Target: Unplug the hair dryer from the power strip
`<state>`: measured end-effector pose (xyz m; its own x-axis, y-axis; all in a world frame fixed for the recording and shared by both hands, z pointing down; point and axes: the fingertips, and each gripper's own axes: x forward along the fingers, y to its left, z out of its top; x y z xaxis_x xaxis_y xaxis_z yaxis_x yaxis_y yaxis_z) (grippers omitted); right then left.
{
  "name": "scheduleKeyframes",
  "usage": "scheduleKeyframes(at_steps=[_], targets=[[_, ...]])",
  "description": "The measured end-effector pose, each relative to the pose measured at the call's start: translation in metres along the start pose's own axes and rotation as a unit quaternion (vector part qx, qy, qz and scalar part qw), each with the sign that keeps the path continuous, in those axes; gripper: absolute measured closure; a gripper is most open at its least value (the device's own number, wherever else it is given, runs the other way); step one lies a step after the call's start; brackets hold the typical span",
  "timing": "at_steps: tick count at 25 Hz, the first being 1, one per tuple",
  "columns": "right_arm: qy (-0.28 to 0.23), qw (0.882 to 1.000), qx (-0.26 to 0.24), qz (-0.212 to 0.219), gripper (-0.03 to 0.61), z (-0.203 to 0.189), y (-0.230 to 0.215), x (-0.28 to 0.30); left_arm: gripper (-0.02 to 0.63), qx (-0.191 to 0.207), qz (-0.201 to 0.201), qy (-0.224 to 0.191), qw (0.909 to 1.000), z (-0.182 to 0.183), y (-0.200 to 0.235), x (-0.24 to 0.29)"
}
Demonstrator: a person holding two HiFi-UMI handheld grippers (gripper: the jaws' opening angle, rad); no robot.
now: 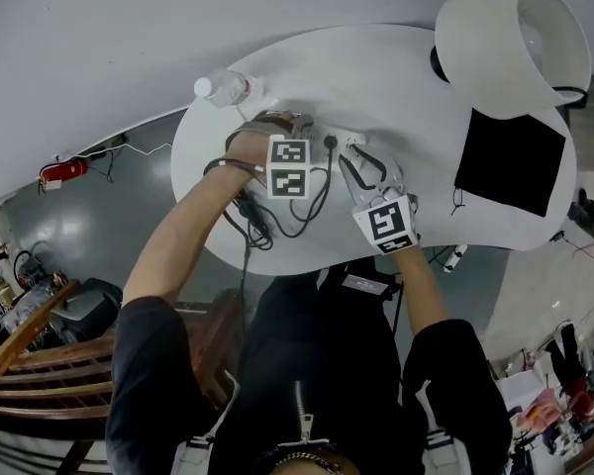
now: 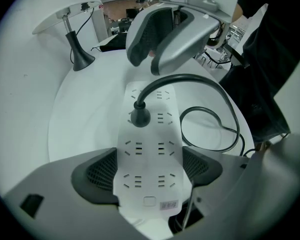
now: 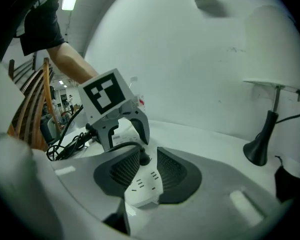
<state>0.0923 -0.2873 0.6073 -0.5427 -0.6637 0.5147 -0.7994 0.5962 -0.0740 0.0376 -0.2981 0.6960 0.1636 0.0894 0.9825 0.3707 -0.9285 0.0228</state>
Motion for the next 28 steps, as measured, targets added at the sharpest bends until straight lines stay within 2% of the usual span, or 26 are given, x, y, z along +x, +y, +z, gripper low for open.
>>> scheduleKeyframes(at_steps=[5,9,14,19,23,28], targets=[[0.012,0.999,-0.043,0.024,0.472,-0.007,0.012,0.022,0.216,-0.001,-0.002,0.005,1.0,-0.001,-0.002,0.001],[0.01,0.998,-0.056,0.032,0.472,-0.006,0.015,0.035,0.216,-0.002,-0.001,0.007,1.0,0.0,-0.002,0.003],[0.008,0.998,-0.055,0.035,0.474,-0.004,0.012,0.044,0.216,-0.002,-0.001,0.008,1.0,0.001,-0.001,0.002],[0.011,0.998,-0.052,0.038,0.515,-0.006,0.014,0.05,0.216,-0.002,-0.001,0.01,0.9999,0.001,-0.002,0.003],[0.016,0.998,-0.045,0.041,0.523,-0.004,0.014,0.051,0.216,0.001,-0.001,0.02,0.9998,0.0,-0.001,0.004],[0.019,0.998,-0.047,0.03,0.529,-0.002,0.015,0.05,0.216,0.0,-0.001,0.02,0.9998,0.0,-0.001,0.004]])
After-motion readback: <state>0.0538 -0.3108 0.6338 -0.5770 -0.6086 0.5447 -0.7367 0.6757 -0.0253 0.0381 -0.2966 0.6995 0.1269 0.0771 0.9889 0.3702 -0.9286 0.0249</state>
